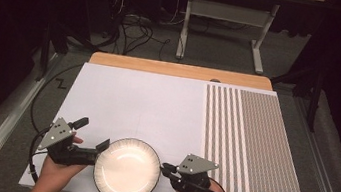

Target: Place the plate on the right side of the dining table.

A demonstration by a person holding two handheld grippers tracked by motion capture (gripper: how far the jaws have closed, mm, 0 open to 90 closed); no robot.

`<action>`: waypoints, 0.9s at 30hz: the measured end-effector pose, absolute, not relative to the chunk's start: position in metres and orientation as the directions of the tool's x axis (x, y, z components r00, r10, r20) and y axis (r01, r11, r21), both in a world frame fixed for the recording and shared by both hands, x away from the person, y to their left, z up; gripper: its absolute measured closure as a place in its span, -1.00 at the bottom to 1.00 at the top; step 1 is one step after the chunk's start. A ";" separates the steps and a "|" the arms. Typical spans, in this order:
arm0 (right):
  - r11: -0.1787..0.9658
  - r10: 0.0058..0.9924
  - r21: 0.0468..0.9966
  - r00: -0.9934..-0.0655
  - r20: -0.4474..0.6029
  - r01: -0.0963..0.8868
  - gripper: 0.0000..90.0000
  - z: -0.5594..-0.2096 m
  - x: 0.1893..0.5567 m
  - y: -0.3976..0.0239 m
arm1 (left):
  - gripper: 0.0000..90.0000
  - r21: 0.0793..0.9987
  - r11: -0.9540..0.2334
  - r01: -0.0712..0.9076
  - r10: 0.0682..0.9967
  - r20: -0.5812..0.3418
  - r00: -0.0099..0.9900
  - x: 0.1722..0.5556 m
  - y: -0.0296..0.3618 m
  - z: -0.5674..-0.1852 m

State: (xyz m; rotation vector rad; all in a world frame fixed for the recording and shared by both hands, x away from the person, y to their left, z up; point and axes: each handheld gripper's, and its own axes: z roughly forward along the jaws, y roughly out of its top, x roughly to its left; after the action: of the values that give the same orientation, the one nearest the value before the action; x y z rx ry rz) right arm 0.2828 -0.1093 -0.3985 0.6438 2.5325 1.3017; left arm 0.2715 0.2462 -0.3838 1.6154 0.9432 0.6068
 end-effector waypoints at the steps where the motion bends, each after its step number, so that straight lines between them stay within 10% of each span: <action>1: 0.511 0.476 0.813 -0.879 0.003 0.280 0.93 -0.399 0.283 -0.109 | -1.00 0.963 -0.067 0.260 0.830 -0.091 0.550 0.271 0.246 -0.384; 27: 0.591 0.448 0.759 -0.894 -0.029 0.271 1.00 -0.401 0.279 -0.100 | -1.00 0.972 -0.062 0.228 0.824 -0.079 0.561 0.269 0.246 -0.381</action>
State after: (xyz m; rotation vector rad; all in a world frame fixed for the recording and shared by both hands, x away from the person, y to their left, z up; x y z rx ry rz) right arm 0.2791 -0.0999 -0.4015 0.5971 2.6031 1.1874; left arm 0.2694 0.2465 -0.3806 1.5984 0.9106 0.6199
